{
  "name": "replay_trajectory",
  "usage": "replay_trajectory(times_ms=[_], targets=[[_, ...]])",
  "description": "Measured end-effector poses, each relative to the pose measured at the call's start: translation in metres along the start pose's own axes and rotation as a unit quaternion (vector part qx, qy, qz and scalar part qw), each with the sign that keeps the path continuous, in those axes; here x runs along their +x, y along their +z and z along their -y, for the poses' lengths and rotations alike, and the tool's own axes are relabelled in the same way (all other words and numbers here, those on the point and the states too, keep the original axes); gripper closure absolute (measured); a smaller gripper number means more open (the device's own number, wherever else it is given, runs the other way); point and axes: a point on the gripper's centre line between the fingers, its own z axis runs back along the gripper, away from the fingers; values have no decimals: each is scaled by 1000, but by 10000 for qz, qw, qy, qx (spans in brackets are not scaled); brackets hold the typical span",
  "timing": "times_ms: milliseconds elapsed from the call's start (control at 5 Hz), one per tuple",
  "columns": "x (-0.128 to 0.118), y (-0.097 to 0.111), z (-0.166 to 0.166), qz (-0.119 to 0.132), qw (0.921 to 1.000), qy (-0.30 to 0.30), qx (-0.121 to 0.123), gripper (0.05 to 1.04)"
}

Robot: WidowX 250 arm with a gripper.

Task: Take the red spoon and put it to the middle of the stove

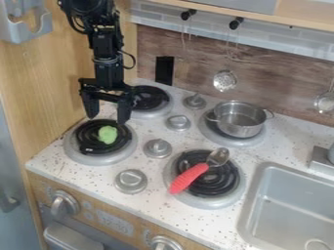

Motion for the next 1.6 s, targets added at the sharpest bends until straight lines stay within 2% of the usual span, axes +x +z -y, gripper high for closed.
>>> replay_trajectory(times_ms=[200,400,600,800,1000,1200,1400,1600], targets=[[-11,-19,3,-292,9995,-34,-95,85],[-32,-31,17,-432,9982,-289,-301,85],[-44,5,60,51,9932,-1062,-469,85],[-69,17,100,259,9813,-1827,-549,85],[-94,9,137,287,9680,-2434,-540,85],[-101,-1,155,417,9630,-2618,-476,85],[-96,-20,170,551,9652,-2530,-371,85],[-88,-38,173,482,9693,-2403,-218,85]])
